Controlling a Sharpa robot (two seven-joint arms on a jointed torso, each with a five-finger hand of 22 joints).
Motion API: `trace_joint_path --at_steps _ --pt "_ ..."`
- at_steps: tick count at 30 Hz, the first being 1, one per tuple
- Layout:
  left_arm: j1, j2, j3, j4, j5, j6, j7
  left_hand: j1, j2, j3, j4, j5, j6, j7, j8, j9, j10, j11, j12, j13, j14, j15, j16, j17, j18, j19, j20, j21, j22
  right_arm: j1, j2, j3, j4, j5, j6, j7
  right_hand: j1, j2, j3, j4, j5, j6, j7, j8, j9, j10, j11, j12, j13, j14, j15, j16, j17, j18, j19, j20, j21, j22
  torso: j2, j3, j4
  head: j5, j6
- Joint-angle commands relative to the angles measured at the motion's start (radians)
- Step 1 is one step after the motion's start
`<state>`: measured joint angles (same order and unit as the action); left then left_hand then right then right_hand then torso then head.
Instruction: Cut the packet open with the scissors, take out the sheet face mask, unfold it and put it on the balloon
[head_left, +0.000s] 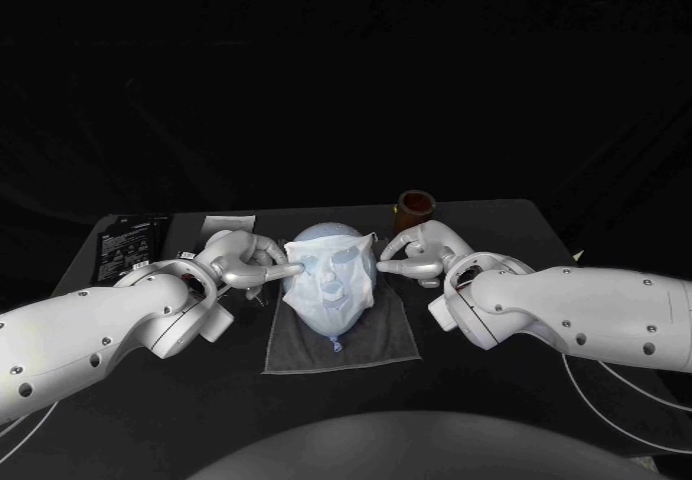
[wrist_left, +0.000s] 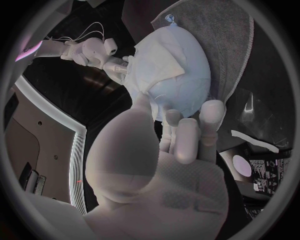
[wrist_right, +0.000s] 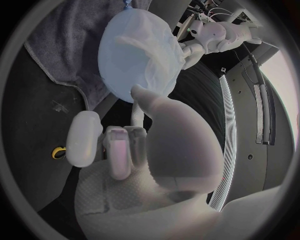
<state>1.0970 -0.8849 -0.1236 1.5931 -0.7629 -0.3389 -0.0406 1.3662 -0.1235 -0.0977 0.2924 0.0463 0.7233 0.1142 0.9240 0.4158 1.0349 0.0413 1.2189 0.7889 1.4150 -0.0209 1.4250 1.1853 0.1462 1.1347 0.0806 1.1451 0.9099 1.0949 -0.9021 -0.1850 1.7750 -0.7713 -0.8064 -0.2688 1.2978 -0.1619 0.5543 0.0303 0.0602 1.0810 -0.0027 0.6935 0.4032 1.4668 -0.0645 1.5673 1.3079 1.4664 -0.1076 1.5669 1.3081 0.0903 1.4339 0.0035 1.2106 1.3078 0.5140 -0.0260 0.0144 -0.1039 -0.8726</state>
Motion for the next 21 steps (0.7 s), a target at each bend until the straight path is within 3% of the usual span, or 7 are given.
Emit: trace_joint_path --at_steps 1,6,12,13,14,17,21 --pt "-0.001 0.003 0.000 0.000 0.008 0.019 -0.006 0.008 0.004 -0.007 0.001 0.002 -0.005 -0.003 0.005 0.002 0.008 0.000 0.006 0.001 0.005 0.002 0.004 0.000 -0.003 0.001 0.002 0.005 -0.001 0.001 0.001 0.001 -0.010 -0.076 -0.042 -0.036 -0.014 0.003 0.012 -0.002 0.005 -0.004 -0.005 0.040 0.113 0.104 -0.007 0.004 0.263 0.104 -0.010 0.004 0.263 -0.019 0.004 -0.006 0.008 0.168 0.000 0.0001 -0.0005 -0.003 0.000" --pt "-0.001 0.004 0.000 -0.002 0.009 0.018 -0.007 0.008 0.004 -0.007 0.001 0.002 -0.005 -0.003 0.005 0.002 0.008 0.000 0.006 0.001 0.005 0.002 0.004 0.000 -0.003 0.001 0.002 0.005 -0.001 0.002 0.001 0.001 -0.024 -0.109 -0.043 -0.052 -0.020 0.000 0.027 -0.009 0.007 -0.006 -0.006 0.048 0.115 0.104 -0.008 0.004 0.263 0.104 -0.011 0.004 0.263 -0.020 0.005 -0.006 0.013 0.169 0.000 0.0003 -0.0006 -0.003 0.000" --pt "-0.001 0.004 0.000 -0.003 0.015 0.019 -0.008 0.008 0.004 -0.007 0.001 0.002 -0.005 -0.003 0.005 0.002 0.008 0.000 0.006 0.001 0.005 0.002 0.004 0.000 -0.003 0.001 0.002 0.005 -0.001 0.003 -0.014 0.001 -0.010 -0.123 0.022 -0.039 -0.057 -0.024 0.047 -0.016 0.002 -0.032 -0.001 0.048 0.112 0.104 -0.003 0.004 0.263 0.104 -0.008 0.004 0.263 -0.016 -0.006 -0.005 -0.013 0.162 0.000 0.0005 0.0006 -0.004 0.000" --pt "-0.001 0.004 0.000 -0.004 0.016 0.019 -0.008 0.008 0.005 -0.008 0.001 0.002 -0.005 -0.003 0.006 0.002 0.009 0.000 0.007 0.004 0.005 0.002 0.004 -0.001 -0.003 0.001 0.002 0.005 -0.001 0.003 -0.018 0.001 -0.003 -0.115 0.030 -0.028 -0.064 -0.029 0.053 -0.016 0.007 -0.057 0.006 0.029 0.103 0.104 0.001 0.004 0.263 0.104 -0.005 0.004 0.263 -0.014 -0.011 -0.004 -0.026 0.159 0.000 0.0000 -0.0002 -0.004 0.000" --pt "-0.001 0.005 0.000 -0.005 0.017 0.019 -0.008 0.008 0.005 -0.008 0.001 0.002 -0.005 -0.003 0.006 0.002 0.009 0.000 0.007 0.004 0.005 0.002 0.004 -0.001 -0.003 0.001 0.002 0.005 -0.001 0.003 -0.025 0.001 0.008 -0.104 0.040 -0.014 -0.089 -0.038 0.064 -0.004 0.024 -0.131 0.034 -0.048 0.063 0.104 0.022 0.004 0.263 0.104 0.009 0.004 0.263 -0.012 -0.018 0.004 -0.040 0.155 -0.001 -0.0002 -0.0017 -0.004 0.000" --pt "-0.001 0.006 0.000 -0.007 0.019 0.019 -0.007 0.008 0.005 -0.008 0.001 0.002 -0.005 -0.003 0.006 0.002 0.009 0.000 0.007 0.004 0.005 0.002 0.004 -0.001 -0.003 0.001 0.002 0.005 -0.001 0.003 -0.037 0.001 0.031 -0.088 0.056 0.004 -0.131 -0.046 0.021 0.019 0.019 -0.153 0.080 -0.137 0.016 0.104 0.065 0.004 0.263 0.104 0.047 0.004 0.263 -0.016 -0.020 0.032 -0.042 0.155 -0.001 -0.0002 -0.0013 -0.004 0.000" --pt "-0.001 0.008 0.000 -0.009 0.022 0.019 -0.006 0.008 0.005 -0.008 0.001 0.002 -0.005 -0.003 0.006 0.002 0.009 0.000 0.007 0.004 0.005 0.002 0.004 -0.001 -0.003 0.001 0.002 0.005 -0.001 0.002 -0.047 0.001 0.057 -0.074 0.071 0.008 -0.147 -0.047 -0.014 0.034 0.000 -0.151 0.093 -0.183 -0.005 0.104 0.078 0.004 0.263 0.104 0.059 0.004 0.263 -0.016 -0.018 0.046 -0.037 0.157 -0.001 0.0004 -0.0007 -0.006 0.000"
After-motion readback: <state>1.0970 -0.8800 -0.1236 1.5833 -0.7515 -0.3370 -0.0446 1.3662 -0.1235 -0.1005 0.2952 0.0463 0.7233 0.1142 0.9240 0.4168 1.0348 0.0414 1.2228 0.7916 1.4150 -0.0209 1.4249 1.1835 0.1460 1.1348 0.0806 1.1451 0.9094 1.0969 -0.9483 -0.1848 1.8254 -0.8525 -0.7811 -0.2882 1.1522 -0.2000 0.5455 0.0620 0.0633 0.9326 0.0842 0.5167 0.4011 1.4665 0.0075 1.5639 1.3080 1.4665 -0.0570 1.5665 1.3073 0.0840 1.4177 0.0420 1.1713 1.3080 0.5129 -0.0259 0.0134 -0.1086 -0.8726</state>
